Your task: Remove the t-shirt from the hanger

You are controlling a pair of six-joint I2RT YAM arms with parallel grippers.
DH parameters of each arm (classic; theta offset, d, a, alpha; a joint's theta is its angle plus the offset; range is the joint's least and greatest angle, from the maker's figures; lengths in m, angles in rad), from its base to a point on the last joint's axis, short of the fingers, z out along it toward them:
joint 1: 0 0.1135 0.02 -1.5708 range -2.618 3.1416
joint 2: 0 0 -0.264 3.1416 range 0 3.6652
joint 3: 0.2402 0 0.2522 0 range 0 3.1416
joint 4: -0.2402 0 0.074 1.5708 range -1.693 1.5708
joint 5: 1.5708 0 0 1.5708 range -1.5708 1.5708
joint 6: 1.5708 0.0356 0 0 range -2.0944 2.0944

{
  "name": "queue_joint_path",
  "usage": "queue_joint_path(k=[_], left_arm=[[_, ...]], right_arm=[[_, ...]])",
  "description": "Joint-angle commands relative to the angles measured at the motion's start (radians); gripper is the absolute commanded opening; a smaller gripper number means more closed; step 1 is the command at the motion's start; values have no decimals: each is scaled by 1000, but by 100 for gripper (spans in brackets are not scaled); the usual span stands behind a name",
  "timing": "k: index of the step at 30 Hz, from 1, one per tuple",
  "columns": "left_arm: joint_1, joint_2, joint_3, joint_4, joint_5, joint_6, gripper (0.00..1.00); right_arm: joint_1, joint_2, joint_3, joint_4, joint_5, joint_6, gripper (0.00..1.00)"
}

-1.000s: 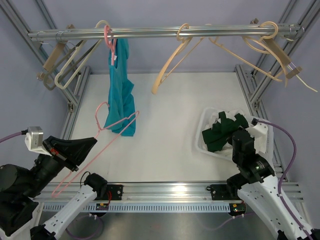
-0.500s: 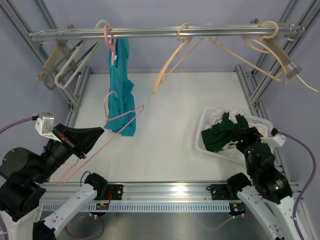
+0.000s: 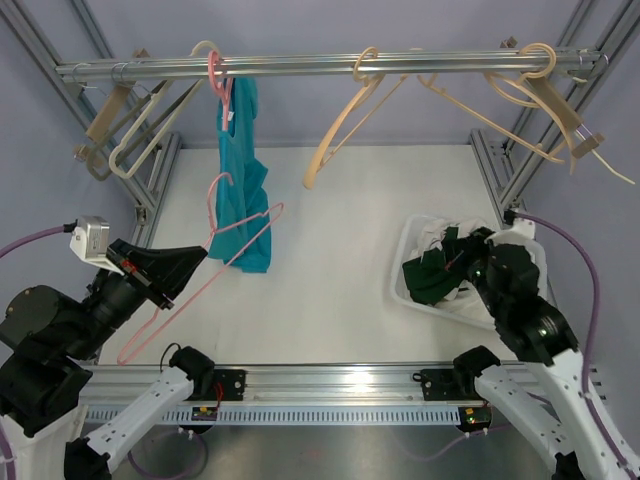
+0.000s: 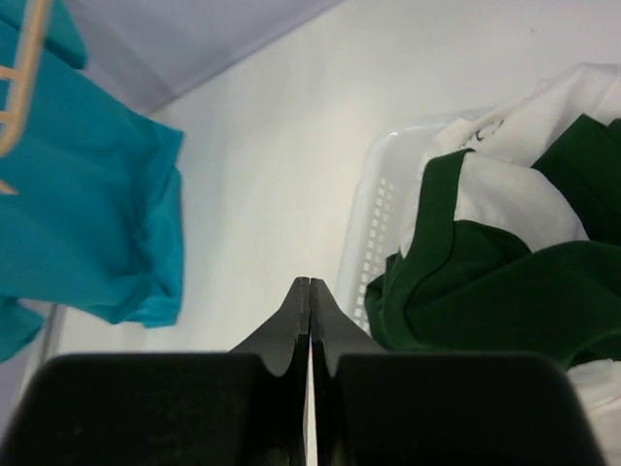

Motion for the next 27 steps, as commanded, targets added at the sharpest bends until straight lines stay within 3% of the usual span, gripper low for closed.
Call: queue_joint_path(k=[1, 4, 10, 14, 16, 19, 20, 23, 27], left_arm=[[4, 38, 51, 62, -51, 41, 0], [4, 68, 63, 62, -96, 63, 0], [4, 162, 89, 65, -163, 89, 0], [4, 235, 128, 70, -179, 98, 0], [2, 283, 142, 81, -168, 92, 0], [4, 343, 157, 129, -180, 81, 0], [4, 358, 162, 142, -186, 78, 0], [4, 423, 201, 183, -212, 68, 0], [4, 508, 258, 246, -228, 75, 0]], right_arm=[[-1, 50, -128, 153, 84, -44, 1], [-6, 128, -242, 209, 215, 31, 0], [-18, 173, -463, 329, 192, 227, 0], [-16, 46, -511, 270, 209, 257, 2], [-16, -94, -490, 225, 209, 205, 6], [-16, -235, -401, 177, 134, 86, 40], [-18, -250, -370, 157, 108, 64, 58], [-16, -217, -230, 48, 13, -4, 81], [-16, -244, -129, -20, -76, -48, 97]])
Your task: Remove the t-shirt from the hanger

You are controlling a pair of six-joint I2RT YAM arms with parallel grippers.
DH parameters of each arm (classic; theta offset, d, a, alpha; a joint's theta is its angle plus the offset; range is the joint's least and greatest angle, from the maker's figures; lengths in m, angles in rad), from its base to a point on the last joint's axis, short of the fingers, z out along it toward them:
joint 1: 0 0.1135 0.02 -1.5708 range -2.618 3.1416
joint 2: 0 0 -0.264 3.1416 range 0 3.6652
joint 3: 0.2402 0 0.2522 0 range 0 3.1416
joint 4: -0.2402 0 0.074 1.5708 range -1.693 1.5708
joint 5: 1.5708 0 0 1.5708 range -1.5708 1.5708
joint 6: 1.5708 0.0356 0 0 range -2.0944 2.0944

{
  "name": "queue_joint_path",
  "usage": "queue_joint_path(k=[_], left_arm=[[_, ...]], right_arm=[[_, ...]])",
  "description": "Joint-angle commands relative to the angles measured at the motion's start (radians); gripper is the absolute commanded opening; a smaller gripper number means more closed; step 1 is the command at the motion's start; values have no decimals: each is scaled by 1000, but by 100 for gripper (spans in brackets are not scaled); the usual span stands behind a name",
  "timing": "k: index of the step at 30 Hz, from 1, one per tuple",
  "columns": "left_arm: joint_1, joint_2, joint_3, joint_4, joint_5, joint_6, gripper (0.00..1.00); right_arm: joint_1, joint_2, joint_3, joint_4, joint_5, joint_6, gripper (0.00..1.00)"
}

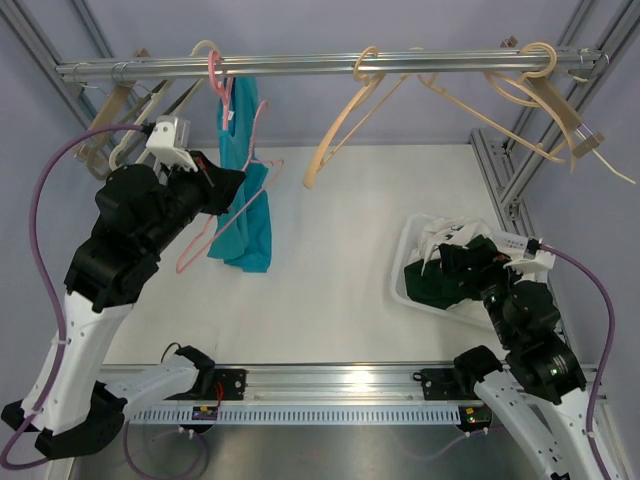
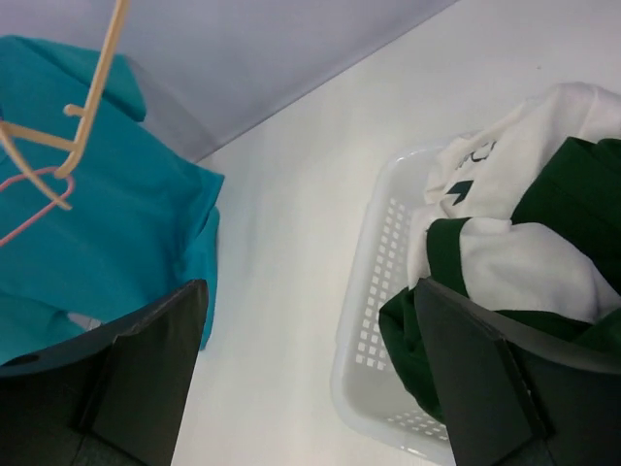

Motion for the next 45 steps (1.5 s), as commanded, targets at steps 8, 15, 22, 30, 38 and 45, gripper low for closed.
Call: queue_joint_path(k=[8, 15, 22, 30, 38, 45], left_arm=[[3, 220, 202, 241, 15, 46, 0], [3, 396, 371, 261, 37, 55, 0], [6, 488, 391, 282, 62, 38, 0], [38, 514, 327, 345, 74, 26, 0], [51, 487, 210, 394, 100, 31, 0], [55, 481, 177, 413, 126, 11, 0]], right_arm=[[-4, -99, 75, -109, -197, -105, 98], [-4, -99, 63, -115, -244, -123, 96], [-4, -100, 50, -112, -257, -120, 96], [-4, -102, 44, -118, -266, -113, 95], [-6, -82, 36, -91, -298, -100, 95], [-6, -83, 35, -92, -301, -96, 95]])
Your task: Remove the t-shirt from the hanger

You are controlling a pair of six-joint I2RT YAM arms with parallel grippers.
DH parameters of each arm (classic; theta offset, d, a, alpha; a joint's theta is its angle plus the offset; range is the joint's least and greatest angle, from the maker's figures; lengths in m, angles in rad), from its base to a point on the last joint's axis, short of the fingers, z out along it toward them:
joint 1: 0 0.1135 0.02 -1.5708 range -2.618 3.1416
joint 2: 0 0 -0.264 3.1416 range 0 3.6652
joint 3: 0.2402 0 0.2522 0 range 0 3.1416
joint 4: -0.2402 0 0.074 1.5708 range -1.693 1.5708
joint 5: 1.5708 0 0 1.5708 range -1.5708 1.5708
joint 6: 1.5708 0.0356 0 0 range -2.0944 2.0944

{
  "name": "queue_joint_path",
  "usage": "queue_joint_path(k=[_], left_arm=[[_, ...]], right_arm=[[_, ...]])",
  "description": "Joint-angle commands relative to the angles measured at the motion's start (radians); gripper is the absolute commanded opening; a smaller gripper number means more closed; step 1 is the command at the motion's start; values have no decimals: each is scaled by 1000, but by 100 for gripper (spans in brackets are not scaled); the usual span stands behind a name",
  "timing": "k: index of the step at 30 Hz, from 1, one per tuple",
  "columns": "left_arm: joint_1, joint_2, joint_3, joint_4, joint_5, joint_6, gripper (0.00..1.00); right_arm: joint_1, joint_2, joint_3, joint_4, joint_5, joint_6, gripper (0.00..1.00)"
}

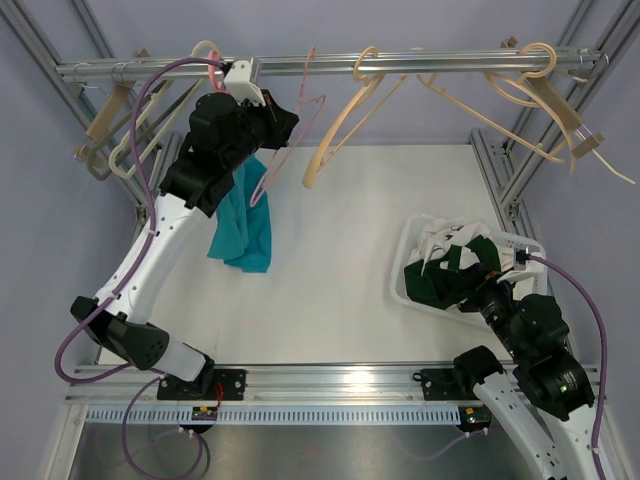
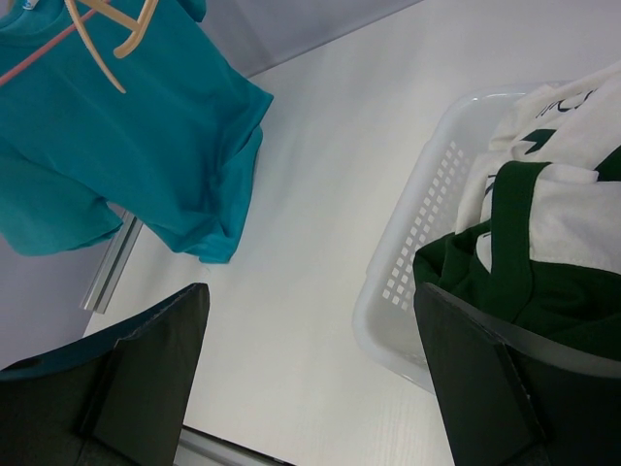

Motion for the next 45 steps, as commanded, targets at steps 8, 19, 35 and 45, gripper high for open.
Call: queue_joint_path(k=[8, 19, 35, 45], left_arm=[[10, -148, -101, 41, 5, 35, 55], [84, -222, -23, -170, -144, 115, 47], [295, -12, 144, -212, 5, 147, 39], [293, 59, 144, -207, -153, 193, 36]], right_arm=[[-2, 8, 9, 46, -53, -7, 95], [-4, 15, 9, 73, -108, 3, 94], [-1, 32, -60, 162, -196, 27, 90], [-2, 35, -63, 167, -214, 29, 87]])
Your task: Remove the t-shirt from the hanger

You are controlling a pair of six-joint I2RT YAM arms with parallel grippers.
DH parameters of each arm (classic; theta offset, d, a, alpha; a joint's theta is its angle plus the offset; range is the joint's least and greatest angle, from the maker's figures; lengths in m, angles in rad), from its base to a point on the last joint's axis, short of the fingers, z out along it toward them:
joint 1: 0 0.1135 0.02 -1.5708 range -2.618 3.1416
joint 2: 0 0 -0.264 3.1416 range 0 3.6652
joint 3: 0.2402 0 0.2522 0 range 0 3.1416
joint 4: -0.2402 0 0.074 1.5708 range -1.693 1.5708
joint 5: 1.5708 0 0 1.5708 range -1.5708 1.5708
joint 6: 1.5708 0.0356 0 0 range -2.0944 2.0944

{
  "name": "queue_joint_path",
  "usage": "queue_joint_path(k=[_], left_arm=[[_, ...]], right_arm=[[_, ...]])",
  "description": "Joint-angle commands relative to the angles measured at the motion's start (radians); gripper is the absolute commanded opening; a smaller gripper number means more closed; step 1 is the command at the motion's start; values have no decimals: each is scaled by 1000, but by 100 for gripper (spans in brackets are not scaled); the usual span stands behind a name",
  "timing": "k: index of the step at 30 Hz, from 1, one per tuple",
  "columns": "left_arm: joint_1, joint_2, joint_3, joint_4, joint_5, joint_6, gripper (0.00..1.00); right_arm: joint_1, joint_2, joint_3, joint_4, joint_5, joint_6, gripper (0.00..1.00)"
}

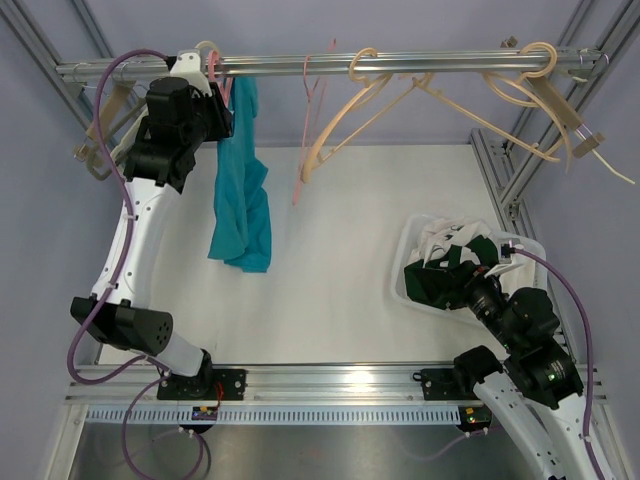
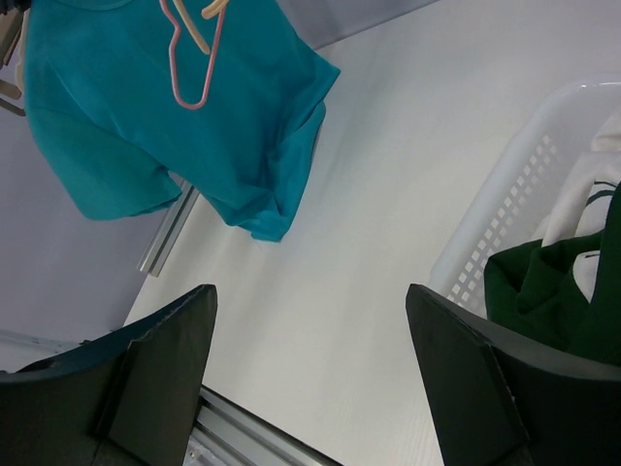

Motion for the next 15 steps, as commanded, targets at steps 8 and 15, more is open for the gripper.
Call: queue_joint_path(k=[8, 15], left_arm=[[-20, 29, 54, 79, -92, 50, 29], [-35, 41, 85, 80, -113, 76, 30]], right_arm=[[-1, 31, -34, 85, -102, 15, 86], [-1, 46, -28, 93, -114, 12, 85]])
